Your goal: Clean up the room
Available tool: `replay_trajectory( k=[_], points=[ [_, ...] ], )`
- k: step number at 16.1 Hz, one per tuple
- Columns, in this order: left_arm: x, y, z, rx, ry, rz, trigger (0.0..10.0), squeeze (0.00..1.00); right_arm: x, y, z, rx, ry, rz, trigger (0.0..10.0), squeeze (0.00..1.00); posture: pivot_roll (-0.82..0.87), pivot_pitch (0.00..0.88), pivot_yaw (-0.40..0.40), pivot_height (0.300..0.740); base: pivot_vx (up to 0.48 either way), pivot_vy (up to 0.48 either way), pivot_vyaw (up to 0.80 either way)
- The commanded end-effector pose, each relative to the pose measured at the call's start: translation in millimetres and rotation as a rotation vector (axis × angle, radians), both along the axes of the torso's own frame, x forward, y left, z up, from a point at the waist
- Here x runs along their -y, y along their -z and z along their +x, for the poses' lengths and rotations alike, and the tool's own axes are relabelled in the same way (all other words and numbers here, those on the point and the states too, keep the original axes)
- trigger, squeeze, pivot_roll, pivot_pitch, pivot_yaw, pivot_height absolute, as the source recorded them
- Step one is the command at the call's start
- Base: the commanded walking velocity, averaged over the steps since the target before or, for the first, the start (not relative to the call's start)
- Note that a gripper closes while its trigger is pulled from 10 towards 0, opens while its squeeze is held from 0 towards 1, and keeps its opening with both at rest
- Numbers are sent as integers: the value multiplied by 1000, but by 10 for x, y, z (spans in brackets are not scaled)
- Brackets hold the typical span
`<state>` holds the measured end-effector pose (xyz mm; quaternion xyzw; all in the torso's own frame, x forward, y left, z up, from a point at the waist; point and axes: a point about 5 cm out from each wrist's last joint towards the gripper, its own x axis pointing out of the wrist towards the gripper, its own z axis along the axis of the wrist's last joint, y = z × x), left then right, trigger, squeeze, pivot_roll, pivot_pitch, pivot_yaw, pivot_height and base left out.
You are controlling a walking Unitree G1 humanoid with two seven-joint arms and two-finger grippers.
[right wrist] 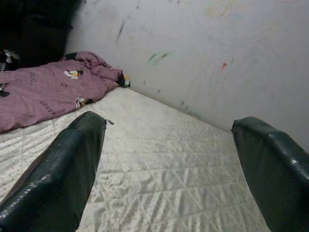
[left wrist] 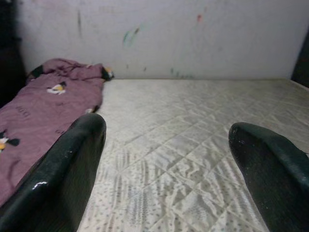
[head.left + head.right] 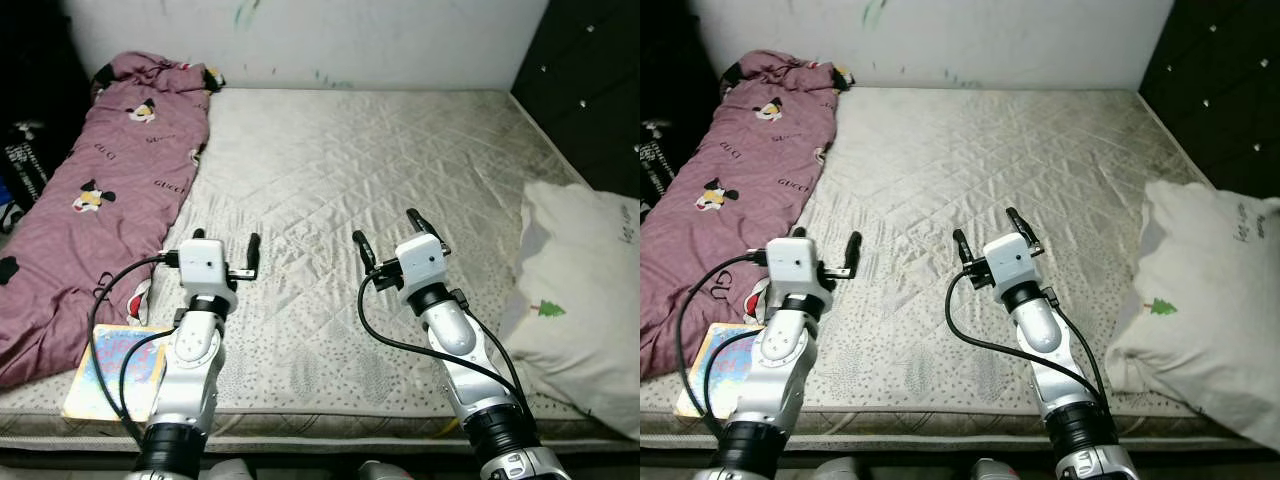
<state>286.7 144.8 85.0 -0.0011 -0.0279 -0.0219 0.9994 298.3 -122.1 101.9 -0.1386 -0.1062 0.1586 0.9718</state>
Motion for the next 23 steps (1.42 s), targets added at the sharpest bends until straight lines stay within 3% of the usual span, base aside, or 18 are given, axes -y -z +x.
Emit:
replay_trajectory(
  k=[1,6,17,23],
  points=[
    [3,-35,-6,5,6,-3,10000,0,8,-29,-10,6,-7,-5,10000,0,-23,0,-8,740,0,-371,0],
    [-32,-45,-75,-5,13,-4,10000,0,62,-3,-35,-8,-1,-18,10000,0,-9,0,-20,740,0,-373,0],
    [-47,-85,-86,-15,13,-8,10000,0,66,-30,-43,-4,-2,-25,10000,0,-8,0,-18,740,0,0,0],
    [-40,-101,-66,-16,19,-13,10000,0,73,-36,-37,-4,2,-26,10000,0,-14,0,-18,740,0,-340,0]
  ],
)
